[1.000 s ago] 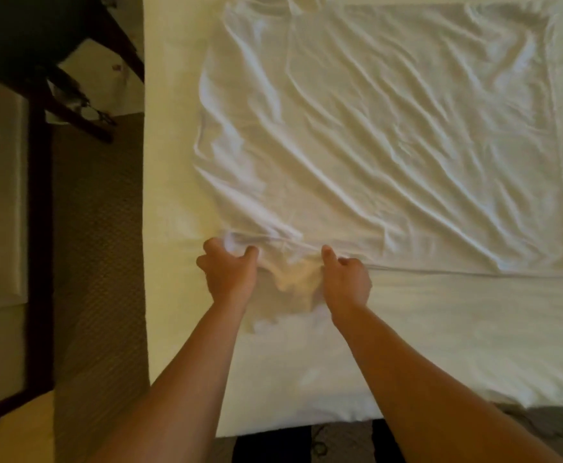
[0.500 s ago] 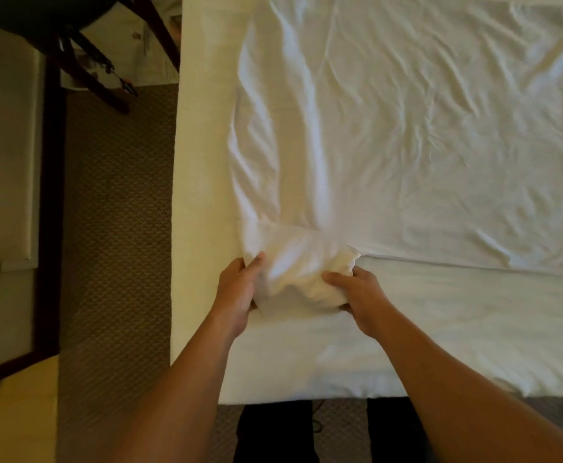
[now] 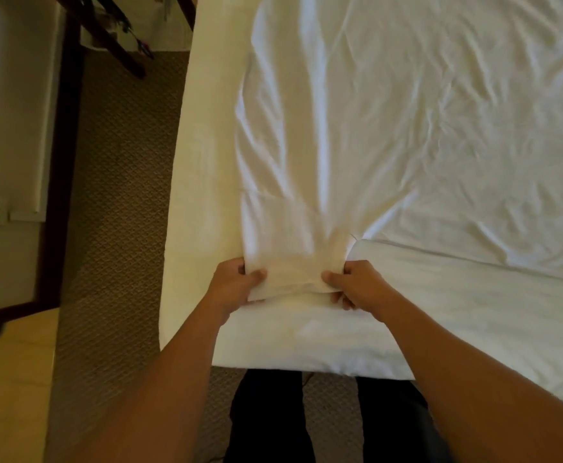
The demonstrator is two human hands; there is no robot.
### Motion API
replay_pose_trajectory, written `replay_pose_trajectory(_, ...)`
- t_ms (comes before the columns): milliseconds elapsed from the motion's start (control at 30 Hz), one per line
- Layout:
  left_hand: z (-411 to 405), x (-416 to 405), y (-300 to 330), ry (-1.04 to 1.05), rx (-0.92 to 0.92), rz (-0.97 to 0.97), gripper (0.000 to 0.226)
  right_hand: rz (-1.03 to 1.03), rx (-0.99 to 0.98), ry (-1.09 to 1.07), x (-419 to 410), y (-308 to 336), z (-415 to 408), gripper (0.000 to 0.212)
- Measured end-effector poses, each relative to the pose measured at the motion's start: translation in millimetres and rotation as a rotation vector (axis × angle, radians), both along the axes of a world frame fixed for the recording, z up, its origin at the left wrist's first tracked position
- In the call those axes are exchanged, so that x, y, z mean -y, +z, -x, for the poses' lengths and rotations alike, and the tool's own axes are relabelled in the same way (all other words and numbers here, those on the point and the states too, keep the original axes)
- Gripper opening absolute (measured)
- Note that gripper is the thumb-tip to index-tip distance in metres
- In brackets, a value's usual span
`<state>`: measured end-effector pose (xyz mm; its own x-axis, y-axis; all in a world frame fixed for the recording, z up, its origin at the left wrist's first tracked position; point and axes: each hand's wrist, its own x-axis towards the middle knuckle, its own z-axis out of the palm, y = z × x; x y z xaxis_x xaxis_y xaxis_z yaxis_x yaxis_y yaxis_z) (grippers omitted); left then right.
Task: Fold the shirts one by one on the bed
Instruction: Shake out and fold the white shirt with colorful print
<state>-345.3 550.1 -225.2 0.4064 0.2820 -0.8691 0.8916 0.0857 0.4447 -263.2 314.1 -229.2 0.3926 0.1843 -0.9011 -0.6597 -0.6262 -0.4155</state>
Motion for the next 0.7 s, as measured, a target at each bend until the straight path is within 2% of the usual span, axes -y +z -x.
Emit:
replay_pose_trajectory(133, 10.7, -5.4, 0.6, -0.194, -0.033, -0.153, 0.016, 0.099, 0.036, 0.272, 4.3, 3.3, -7.3, 0.034)
replay_pose_trajectory(200, 3.2, -7.5, 4.0, -0.267, -0.082, -0.169, 0.016, 0.162, 0.050, 0.349, 2.2, 5.9, -16.3, 0.038)
replay_pose_trajectory(267, -12.3, -12.0, 10.4, -0.315, -0.122, -0.151, 0.015, 0.258, 0.144, 0.380, 0.2, 9.4, -27.1, 0.039)
replay_pose_trajectory(400, -60.6, -26.8, 11.0, -0.093, -0.076, -0.192, 0.033, 0.398, 0.488, 0.407, -6.1, 17.9, -62.7, 0.030)
replay_pose_trajectory(500, -105.1, -38.8, 3.6, 0.077, 0.055, -0.259, 0.046, 0.348, 0.597, 0.424, -21.5, 16.0, -104.0, 0.024)
replay_pose_trajectory(567, -135.6, -48.4, -1.9, 0.114, 0.111, -0.270, 0.054, 0.299, 0.630, 0.440, -38.2, 13.7, -136.6, 0.019)
replay_pose_trajectory(700, -196.6, -64.1, -1.9, 0.166, 0.200, -0.303, 0.043, 0.227, 0.736, 0.447, -84.1, 9.4, -202.3, 0.019)
